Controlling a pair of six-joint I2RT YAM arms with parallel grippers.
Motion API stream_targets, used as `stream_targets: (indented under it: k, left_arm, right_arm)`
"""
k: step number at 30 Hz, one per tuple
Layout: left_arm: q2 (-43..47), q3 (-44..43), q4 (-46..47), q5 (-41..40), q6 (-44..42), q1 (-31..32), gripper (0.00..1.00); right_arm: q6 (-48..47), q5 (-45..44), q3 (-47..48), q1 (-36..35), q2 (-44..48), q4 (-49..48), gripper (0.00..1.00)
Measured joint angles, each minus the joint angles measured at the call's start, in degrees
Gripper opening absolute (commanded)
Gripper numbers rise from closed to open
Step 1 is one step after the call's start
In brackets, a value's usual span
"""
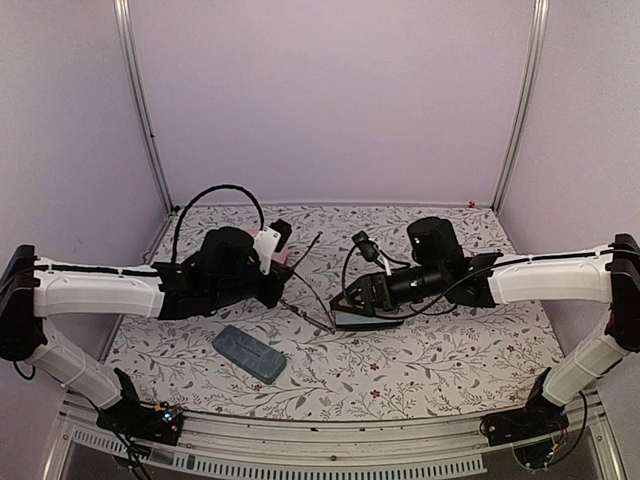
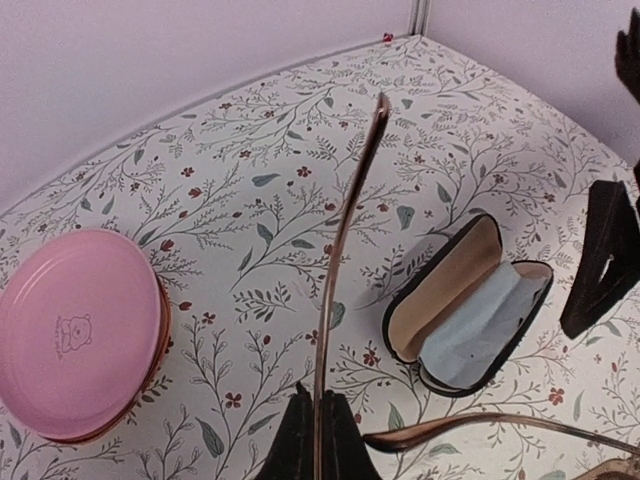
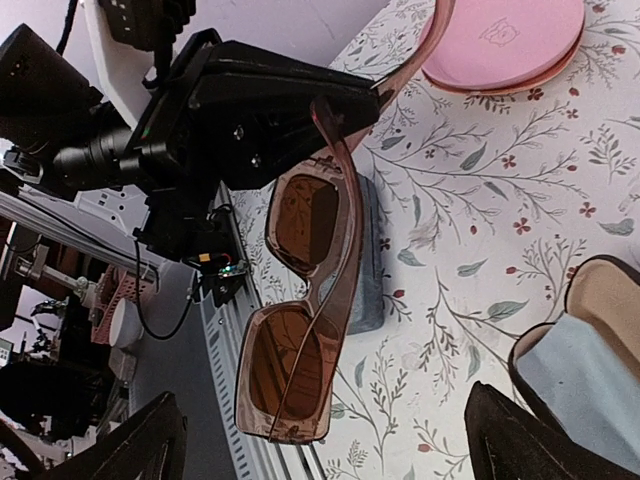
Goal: Organize the sunglasses
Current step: Fold the right temple of the sunglasses with the sunglasses, then pass from the left arm to the right
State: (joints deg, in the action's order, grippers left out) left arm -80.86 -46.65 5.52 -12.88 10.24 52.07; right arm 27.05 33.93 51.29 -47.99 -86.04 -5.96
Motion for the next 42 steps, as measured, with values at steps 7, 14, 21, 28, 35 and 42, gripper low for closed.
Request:
stream_targets:
  k: [7,14,21,28,35,42]
  left_arm:
    - [1.4,0.46,2.4,-2.86,-1.9,2.47,0.0]
    - [1.49,0.55,3.5,-5.09,-3.23,3.65,0.0]
    - [1.46,0.55,3.85,-6.93,-4.35,4.46,0.0]
    - [1.46,0.55,4.04,-8.22,-4.9,5.07,0.0]
    - [1.46,0.55,4.44,-8.96,-5.14,5.33,0.0]
    - [1.46,0.55,4.44,-9.35,-5.31,5.62,0.0]
  right_arm:
    - [6.14,6.54,-0.94,-0.94,-4.59,-7.17,0.94]
    - [11.85,12.0,-2.4,-1.77,-8.61,-15.58,0.84]
    - [15.06,15.28,-2.99,-2.4,-10.99,-20.72,0.71]
    - [16.72,17.11,-2.99,-2.51,-12.57,-23.1,0.57]
    - [17.44,17.46,-2.99,-2.49,-12.81,-23.47,0.42]
    - [17.35,17.51,-2.99,-2.45,-13.0,-23.06,0.35]
